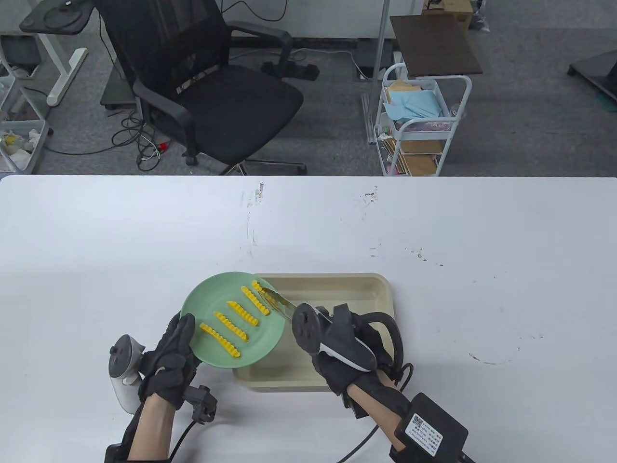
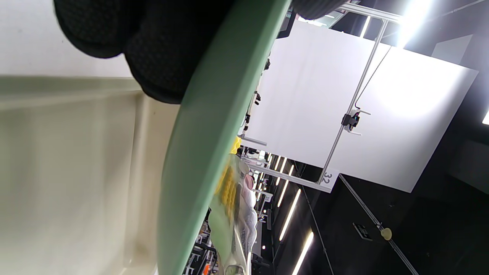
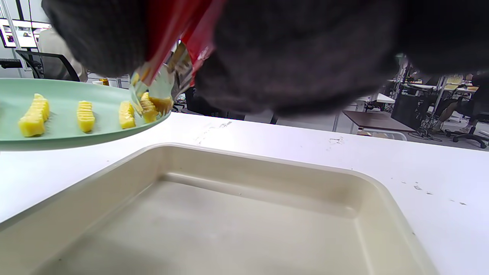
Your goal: Hold plate and receive fries gripped by tongs from baking tray
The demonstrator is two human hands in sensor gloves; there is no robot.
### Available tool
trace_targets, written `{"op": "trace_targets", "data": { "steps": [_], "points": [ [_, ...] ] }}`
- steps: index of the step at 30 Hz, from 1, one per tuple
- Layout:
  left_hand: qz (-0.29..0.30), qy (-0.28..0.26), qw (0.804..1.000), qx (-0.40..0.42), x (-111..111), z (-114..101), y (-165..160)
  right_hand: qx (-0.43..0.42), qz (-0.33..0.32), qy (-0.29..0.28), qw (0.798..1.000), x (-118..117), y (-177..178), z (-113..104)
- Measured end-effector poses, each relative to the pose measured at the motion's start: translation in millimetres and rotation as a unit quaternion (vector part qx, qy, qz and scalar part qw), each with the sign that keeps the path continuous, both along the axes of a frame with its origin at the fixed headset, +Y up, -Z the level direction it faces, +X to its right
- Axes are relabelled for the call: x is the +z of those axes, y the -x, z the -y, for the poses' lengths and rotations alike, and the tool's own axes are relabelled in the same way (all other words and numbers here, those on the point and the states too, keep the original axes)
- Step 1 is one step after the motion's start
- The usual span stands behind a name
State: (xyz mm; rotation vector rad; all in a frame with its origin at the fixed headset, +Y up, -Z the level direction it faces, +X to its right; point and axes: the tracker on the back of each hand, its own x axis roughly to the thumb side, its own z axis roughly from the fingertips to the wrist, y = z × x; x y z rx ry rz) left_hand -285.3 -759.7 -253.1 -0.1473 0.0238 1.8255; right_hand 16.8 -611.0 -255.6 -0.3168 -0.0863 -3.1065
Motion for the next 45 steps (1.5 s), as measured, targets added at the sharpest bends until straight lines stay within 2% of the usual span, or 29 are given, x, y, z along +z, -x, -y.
{"op": "trace_targets", "data": {
  "steps": [6, 10, 12, 17, 21, 24, 29, 33, 45],
  "points": [
    [-0.004, 0.001, 1.000, 0.004, 0.1, 0.2, 0.2, -0.031, 0.004, 0.002, 1.000, 1.2, -12.8, -2.5],
    [-0.004, 0.000, 1.000, 0.003, 0.4, 0.2, 0.1, -0.125, 0.040, -0.004, 0.991, -3.2, -44.3, -8.2],
    [-0.003, 0.000, 1.000, 0.003, 0.3, 0.1, 0.2, -0.164, 0.078, -0.011, 0.983, -7.7, -67.4, -8.7],
    [-0.005, -0.002, 1.000, 0.003, 0.4, -0.3, 0.6, -0.210, 0.242, -0.013, 0.947, -29.7, -146.2, 6.0],
    [-0.007, -0.004, 1.000, 0.007, 0.6, -0.7, 1.3, -0.185, 0.345, 0.010, 0.920, -42.4, -198.5, 27.9],
    [-0.008, -0.005, 1.000, 0.007, 0.7, -0.8, 1.7, -0.148, 0.390, 0.034, 0.908, -44.5, -222.2, 47.8],
    [-0.007, -0.003, 1.000, 0.005, 1.0, -0.3, 1.8, -0.126, 0.416, 0.067, 0.898, -44.8, -234.9, 75.8],
    [-0.008, -0.001, 1.000, 0.004, 1.2, -0.1, 2.0, -0.088, 0.417, 0.075, 0.902, -47.4, -231.4, 89.0],
    [-0.007, 0.002, 1.000, 0.000, 0.9, 0.6, 1.6, 0.020, 0.397, 0.082, 0.914, -54.8, -210.8, 115.3]
  ]
}}
